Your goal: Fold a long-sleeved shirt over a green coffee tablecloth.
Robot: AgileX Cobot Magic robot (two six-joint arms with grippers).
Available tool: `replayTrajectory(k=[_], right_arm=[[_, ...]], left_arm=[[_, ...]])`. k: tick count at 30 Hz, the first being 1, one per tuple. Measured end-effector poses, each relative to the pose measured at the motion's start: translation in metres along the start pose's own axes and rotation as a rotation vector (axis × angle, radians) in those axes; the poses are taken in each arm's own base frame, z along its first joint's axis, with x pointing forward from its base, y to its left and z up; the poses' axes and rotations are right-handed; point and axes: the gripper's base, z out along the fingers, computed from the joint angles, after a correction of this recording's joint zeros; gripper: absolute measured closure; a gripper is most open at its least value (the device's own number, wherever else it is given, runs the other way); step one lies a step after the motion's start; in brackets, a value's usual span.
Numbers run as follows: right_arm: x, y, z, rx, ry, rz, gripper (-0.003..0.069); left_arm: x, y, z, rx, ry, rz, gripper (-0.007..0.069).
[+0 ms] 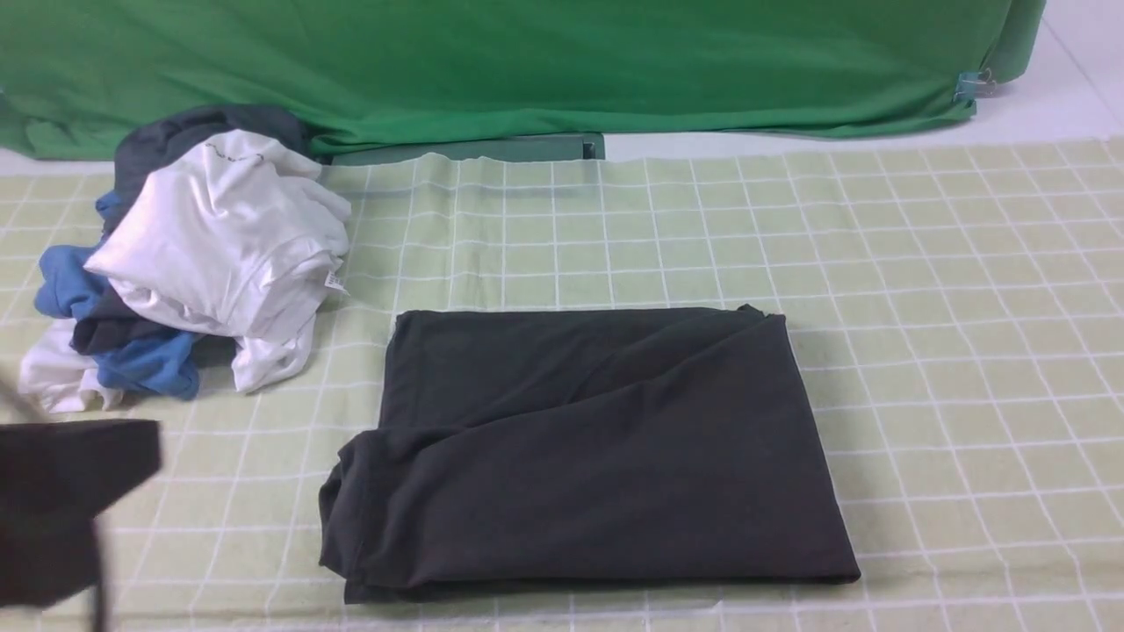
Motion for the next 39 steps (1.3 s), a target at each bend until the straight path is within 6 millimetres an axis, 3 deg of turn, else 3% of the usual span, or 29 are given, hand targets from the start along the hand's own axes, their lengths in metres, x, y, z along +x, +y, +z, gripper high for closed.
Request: replayTrajectory(k=[5, 10, 17, 34, 39], right_arm=[[0.025, 0.002, -0.013, 0.039, -0.128, 0.005, 0.0645], [0.023, 0.001, -0.014, 0.052, -0.175, 0.005, 0.0576], [0.022, 0.001, -0.014, 0.054, -0.182, 0.006, 0.0501], [0.022, 0.001, -0.014, 0.054, -0.184, 0.009, 0.0458], [0.022, 0.001, -0.014, 0.054, -0.184, 0.009, 0.0443]], left_arm=[[0.025, 0.006, -0.017, -0.027, -0.18, 0.05, 0.0613], [0.036, 0.011, -0.012, -0.049, -0.218, 0.067, 0.0613], [0.03, 0.01, -0.013, -0.039, -0.284, 0.06, 0.0613], [0.03, 0.01, -0.013, -0.035, -0.289, 0.056, 0.0612], [0.027, 0.013, -0.011, -0.072, -0.351, 0.13, 0.0612]])
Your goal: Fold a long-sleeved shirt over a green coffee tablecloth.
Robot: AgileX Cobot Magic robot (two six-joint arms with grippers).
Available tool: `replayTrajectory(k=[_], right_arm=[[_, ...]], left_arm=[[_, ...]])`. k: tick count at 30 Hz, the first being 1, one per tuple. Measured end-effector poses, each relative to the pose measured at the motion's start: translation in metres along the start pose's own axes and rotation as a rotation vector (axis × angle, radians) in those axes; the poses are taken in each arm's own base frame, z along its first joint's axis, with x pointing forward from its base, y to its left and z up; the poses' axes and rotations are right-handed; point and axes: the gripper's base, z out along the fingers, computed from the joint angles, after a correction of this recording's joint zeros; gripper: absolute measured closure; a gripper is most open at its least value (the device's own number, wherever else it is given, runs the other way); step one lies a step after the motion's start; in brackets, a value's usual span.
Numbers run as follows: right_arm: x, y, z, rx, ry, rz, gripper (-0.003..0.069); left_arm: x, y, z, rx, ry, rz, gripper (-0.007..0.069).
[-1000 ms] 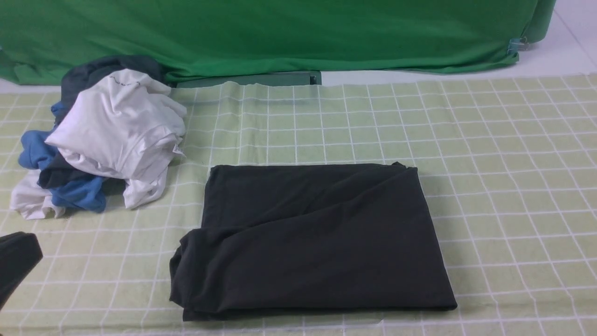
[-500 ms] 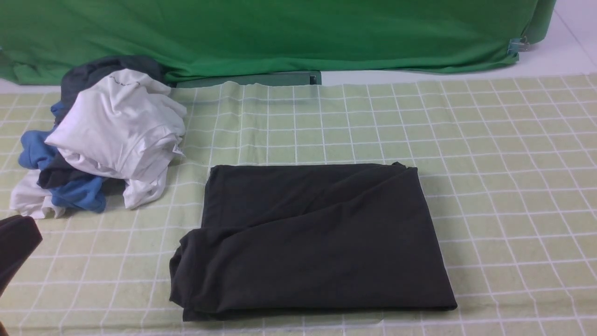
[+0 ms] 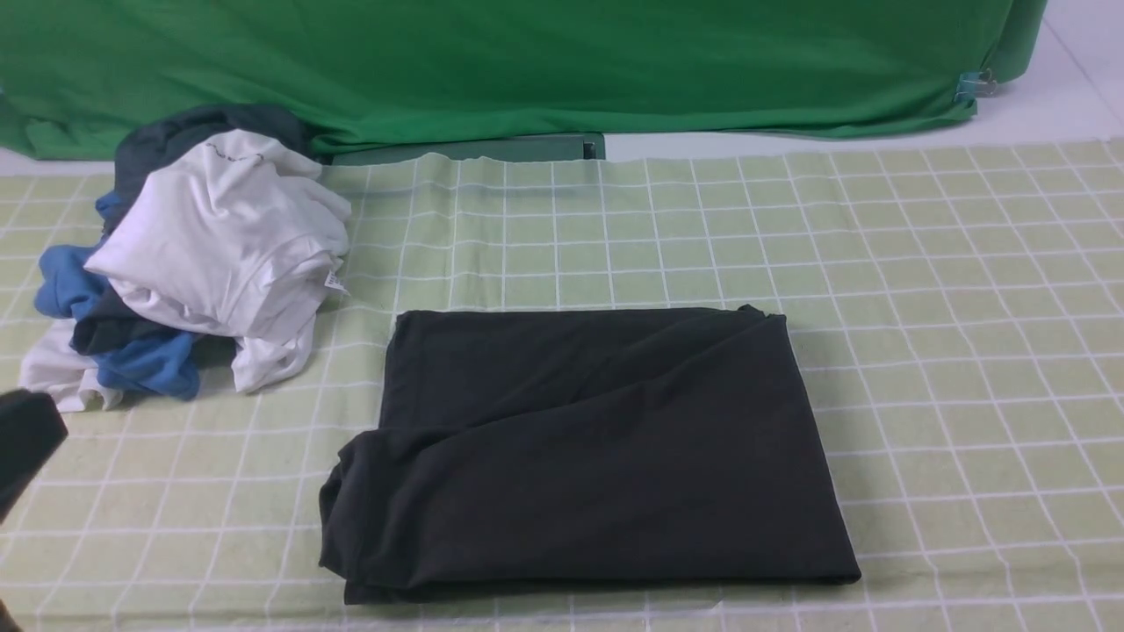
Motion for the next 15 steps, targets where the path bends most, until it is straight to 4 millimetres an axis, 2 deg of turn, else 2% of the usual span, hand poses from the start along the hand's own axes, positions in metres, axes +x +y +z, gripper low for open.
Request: replayTrajectory(k=[5, 10, 15], right_arm=[[0.0, 0.0, 0.0, 0.0, 0.001, 0.0, 0.0431], [0.0, 0.0, 0.0, 0.0, 0.001, 0.0, 0.0425], [0.0, 0.0, 0.0, 0.0, 0.001, 0.0, 0.0421]], left_arm=[[0.012, 0.007, 0.004, -0.073, -0.145, 0.065, 0.0612], [0.057, 0.019, 0.01, -0.193, -0.254, 0.06, 0.0612], [0.104, 0.027, 0.019, -0.271, -0.218, 0.047, 0.0612]])
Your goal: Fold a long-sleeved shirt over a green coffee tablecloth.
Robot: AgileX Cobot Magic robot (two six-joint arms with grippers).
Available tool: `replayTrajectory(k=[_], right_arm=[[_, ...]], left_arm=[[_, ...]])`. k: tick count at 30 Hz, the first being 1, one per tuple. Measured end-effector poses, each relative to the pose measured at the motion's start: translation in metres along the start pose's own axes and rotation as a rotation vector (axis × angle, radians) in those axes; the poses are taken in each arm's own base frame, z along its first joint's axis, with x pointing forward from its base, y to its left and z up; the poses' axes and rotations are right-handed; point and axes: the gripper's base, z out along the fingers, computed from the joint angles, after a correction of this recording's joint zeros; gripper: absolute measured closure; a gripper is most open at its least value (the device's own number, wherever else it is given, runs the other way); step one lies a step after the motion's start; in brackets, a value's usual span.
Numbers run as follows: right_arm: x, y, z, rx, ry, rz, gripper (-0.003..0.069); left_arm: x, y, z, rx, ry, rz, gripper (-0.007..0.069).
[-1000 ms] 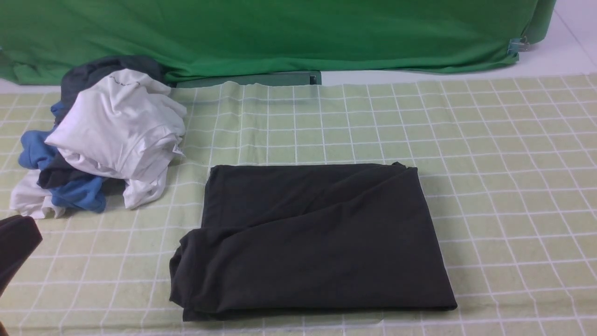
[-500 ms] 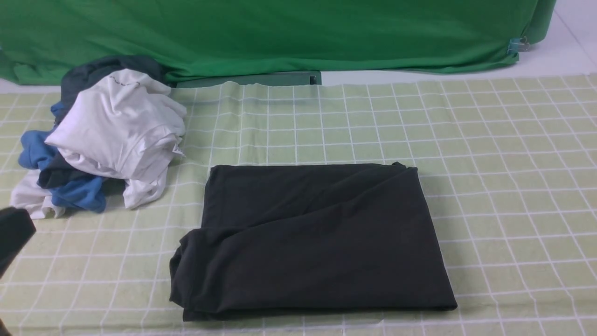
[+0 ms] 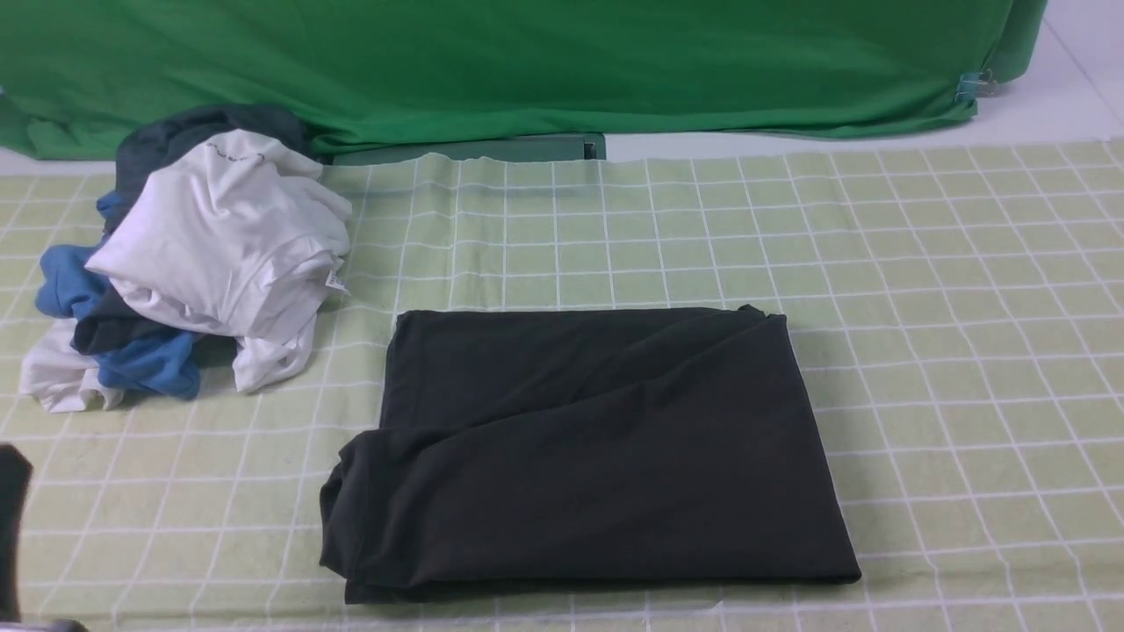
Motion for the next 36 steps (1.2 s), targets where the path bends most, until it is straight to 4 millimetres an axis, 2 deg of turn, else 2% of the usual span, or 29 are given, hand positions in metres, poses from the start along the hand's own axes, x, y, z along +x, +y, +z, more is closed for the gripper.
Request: replayTrajectory(k=[2, 9, 36], right_arm=[[0.0, 0.0, 0.0, 0.0, 0.0, 0.0, 0.0421], [0.0, 0.0, 0.0, 0.0, 0.0, 0.0, 0.0421], [0.0, 0.0, 0.0, 0.0, 0.0, -0.003, 0.0421]], left_arm=[[0.008, 0.001, 0.0, -0.007, 0.029, 0.013, 0.0612], [0.014, 0.001, 0.0, -0.008, 0.1, 0.043, 0.061], [0.015, 0.001, -0.001, -0.007, 0.107, 0.047, 0.061]])
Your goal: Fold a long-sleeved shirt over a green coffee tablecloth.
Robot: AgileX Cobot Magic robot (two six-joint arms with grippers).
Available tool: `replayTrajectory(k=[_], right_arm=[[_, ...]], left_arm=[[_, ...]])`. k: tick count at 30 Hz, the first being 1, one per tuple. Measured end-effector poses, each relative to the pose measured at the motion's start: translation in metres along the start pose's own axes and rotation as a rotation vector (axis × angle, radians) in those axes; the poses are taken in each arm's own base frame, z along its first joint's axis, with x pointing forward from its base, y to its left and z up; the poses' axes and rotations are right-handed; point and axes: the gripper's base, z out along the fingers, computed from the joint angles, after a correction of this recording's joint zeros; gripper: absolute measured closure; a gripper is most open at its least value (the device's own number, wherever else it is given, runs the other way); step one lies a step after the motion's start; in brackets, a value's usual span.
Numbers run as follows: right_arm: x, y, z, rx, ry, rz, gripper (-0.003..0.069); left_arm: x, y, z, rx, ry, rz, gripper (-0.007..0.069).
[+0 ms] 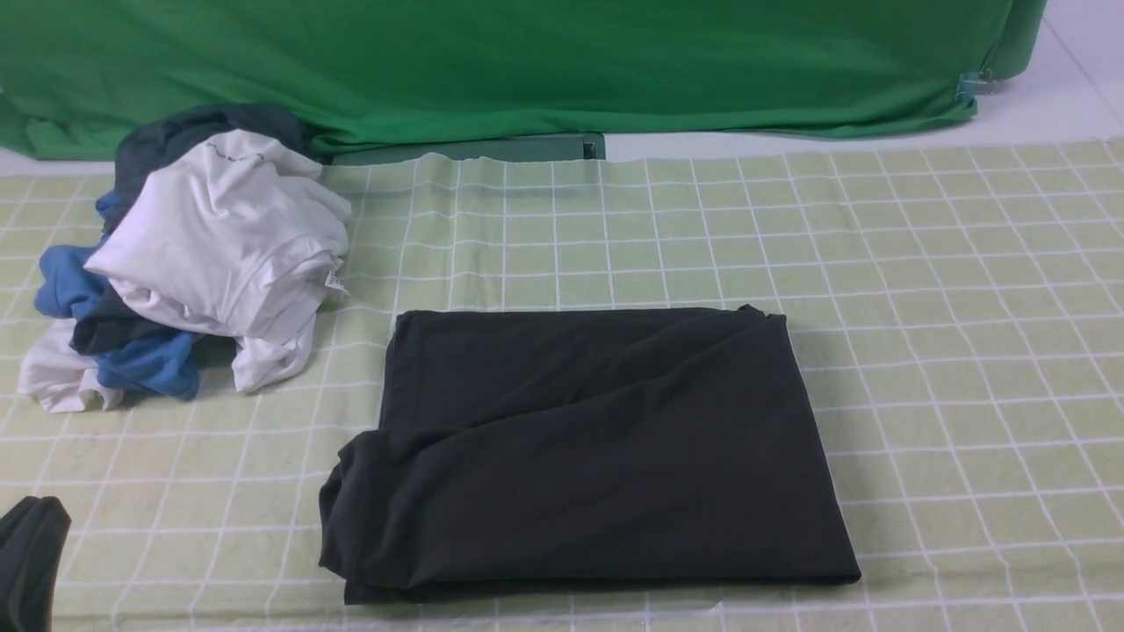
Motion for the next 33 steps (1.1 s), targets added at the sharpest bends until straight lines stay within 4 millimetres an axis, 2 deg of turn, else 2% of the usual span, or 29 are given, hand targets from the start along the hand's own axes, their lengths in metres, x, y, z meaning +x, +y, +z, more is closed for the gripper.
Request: replayTrajectory(k=[3, 7, 11, 12, 14, 17, 18, 19, 21, 33], right_arm=[[0.001, 0.0, 0.0, -0.003, 0.01, -0.03, 0.0421], [0.016, 0.004, -0.004, -0.037, 0.145, -0.152, 0.0421], [0.046, 0.006, -0.006, -0.001, 0.314, -0.232, 0.0421], [0.063, 0.005, -0.007, 0.044, 0.39, -0.248, 0.0421], [0.078, 0.005, -0.01, 0.073, 0.448, -0.247, 0.0421], [0.119, 0.003, -0.019, 0.146, 0.593, -0.211, 0.0421], [0.121, 0.004, -0.02, 0.146, 0.599, -0.208, 0.0421], [0.136, 0.004, -0.024, 0.154, 0.639, -0.192, 0.0421], [0.147, 0.005, -0.028, 0.156, 0.674, -0.169, 0.0421], [0.151, 0.007, -0.03, 0.164, 0.684, -0.073, 0.0421]], left_arm=[[0.0, 0.0, 0.0, 0.0, 0.0, 0.0, 0.061], [0.0, 0.0, 0.0, 0.0, 0.0, 0.0, 0.061], [0.0, 0.0, 0.0, 0.0, 0.0, -0.001, 0.061], [0.0, 0.0, 0.0, 0.0, 0.0, 0.0, 0.061], [0.0, 0.0, 0.0, 0.0, 0.0, 0.0, 0.061], [0.0, 0.0, 0.0, 0.0, 0.0, -0.004, 0.061], [0.0, 0.0, 0.0, 0.0, 0.0, -0.004, 0.061], [0.0, 0.0, 0.0, 0.0, 0.0, -0.004, 0.061], [0.0, 0.0, 0.0, 0.0, 0.0, -0.004, 0.061], [0.0, 0.0, 0.0, 0.0, 0.001, -0.004, 0.061]])
